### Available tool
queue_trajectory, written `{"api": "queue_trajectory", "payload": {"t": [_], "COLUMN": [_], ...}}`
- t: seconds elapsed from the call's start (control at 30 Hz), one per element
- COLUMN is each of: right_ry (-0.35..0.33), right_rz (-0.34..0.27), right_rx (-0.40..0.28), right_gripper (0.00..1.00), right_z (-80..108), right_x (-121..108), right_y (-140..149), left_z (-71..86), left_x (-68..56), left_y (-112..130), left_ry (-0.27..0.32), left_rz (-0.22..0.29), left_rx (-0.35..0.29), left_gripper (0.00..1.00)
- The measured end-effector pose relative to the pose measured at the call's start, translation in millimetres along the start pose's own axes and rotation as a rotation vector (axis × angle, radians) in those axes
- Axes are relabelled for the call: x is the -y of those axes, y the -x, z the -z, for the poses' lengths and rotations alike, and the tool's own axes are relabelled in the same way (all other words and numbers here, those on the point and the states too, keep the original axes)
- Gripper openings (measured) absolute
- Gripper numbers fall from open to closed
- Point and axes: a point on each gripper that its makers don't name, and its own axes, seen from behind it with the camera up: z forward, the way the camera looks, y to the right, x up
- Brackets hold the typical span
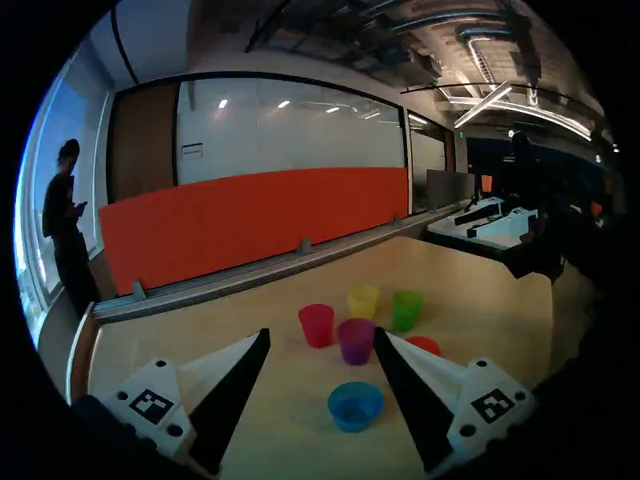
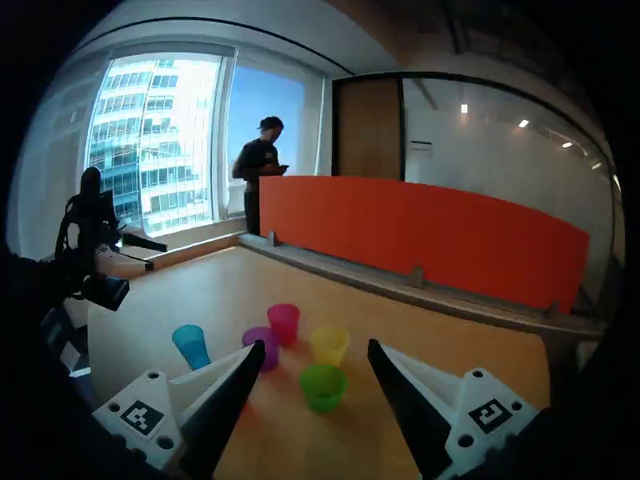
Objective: Pour water
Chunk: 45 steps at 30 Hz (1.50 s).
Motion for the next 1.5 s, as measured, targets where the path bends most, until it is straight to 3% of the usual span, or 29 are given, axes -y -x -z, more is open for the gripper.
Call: {"api": "queue_trajectory", "payload": {"t": [0.27, 0.6, 1.5], "right_ry": [0.005, 0.018, 0.009], "right_rz": [-0.009, 0.021, 0.021], "right_rx": [0.031, 0.072, 0.143], "right_gripper": [0.99, 0.99, 0.99], "right_z": [-7.4, -19.7, -54.8], "right_x": [-7, -13, -15], "right_y": [20, 45, 87], "left_z": [-7.6, -15.7, -27.6], "left_x": [-1.3, -7.7, -41.9], "left_y": [22, 52, 124], "left_ry": [0.0, 0.013, 0.099], "left_rz": [-0.008, -0.02, -0.097], "left_rx": [0.034, 0.079, 0.204], "left_gripper": [0.96, 0.96, 0.96]}}
